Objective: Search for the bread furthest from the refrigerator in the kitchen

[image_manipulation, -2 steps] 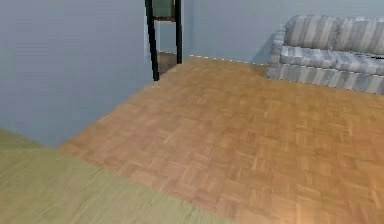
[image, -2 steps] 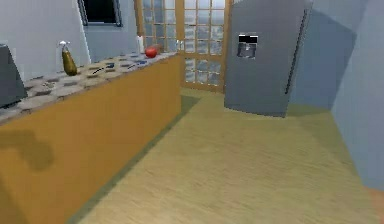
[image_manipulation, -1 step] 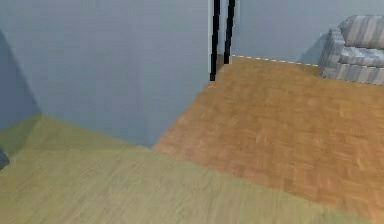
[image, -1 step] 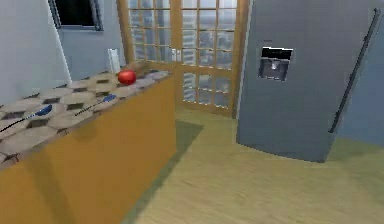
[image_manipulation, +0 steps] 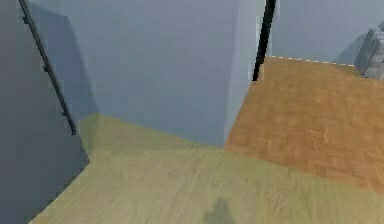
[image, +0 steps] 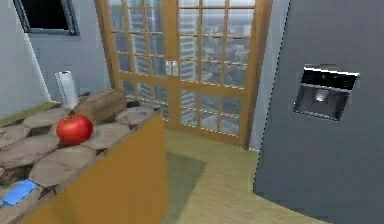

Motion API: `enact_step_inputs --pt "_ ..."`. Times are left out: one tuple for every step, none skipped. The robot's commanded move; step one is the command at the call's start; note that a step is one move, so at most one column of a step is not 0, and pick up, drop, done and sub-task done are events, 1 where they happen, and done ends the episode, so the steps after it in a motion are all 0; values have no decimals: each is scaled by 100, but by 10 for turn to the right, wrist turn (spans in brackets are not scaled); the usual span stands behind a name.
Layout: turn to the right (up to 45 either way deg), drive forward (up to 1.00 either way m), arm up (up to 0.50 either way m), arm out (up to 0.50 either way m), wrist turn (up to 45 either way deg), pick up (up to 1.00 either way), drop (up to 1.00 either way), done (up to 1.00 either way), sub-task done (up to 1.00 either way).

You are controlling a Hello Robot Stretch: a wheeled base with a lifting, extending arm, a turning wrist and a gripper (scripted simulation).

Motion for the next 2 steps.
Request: enact_step_inputs --pt "210 0 0 0 0 0 0 0 0" --pt "0 5 0 0 0 0 0 0 0"
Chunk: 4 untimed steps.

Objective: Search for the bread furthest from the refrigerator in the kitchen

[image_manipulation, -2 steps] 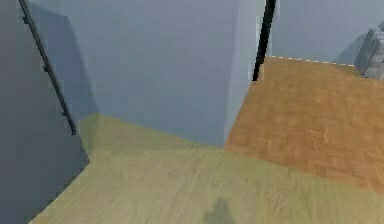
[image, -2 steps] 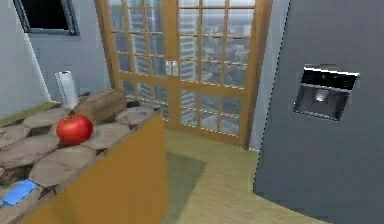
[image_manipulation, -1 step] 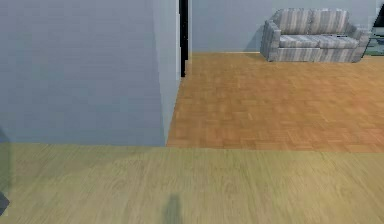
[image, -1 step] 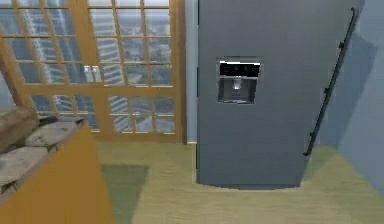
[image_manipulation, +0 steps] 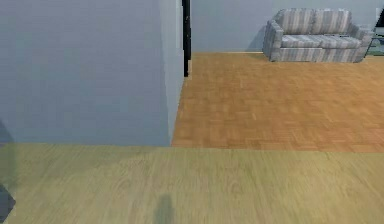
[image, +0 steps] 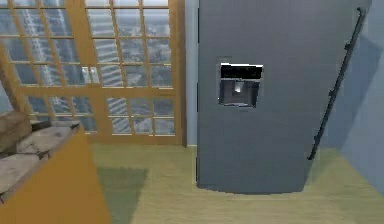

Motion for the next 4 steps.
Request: enact_step_inputs --pt "0 60 0 0 0 0 0 0 0" --pt "120 0 0 0 0 0 0 0 0" --pt "30 0 0 0 0 0 0 0 0" --pt "0 10 0 0 0 0 0 0 0"
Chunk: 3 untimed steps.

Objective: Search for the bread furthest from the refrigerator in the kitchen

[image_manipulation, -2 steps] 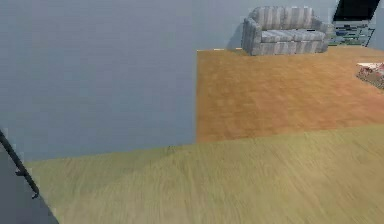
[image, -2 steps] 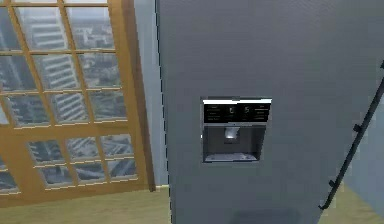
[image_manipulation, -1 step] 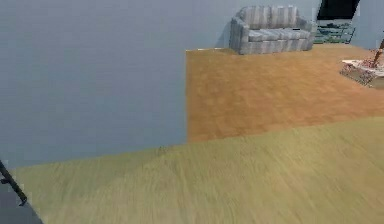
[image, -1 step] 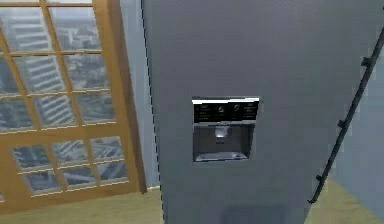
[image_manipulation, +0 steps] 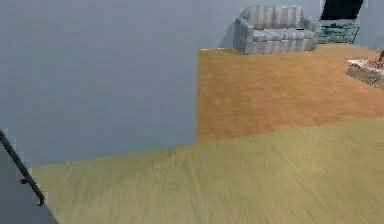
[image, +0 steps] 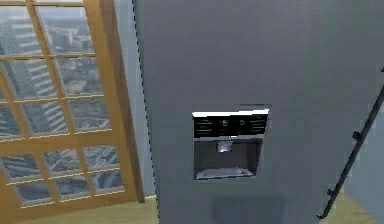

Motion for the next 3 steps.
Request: enact_step_inputs --pt "-450 0 0 0 0 0 0 0 0" --pt "-120 0 0 0 0 0 0 0 0" --pt "-30 0 0 0 0 0 0 0 0"
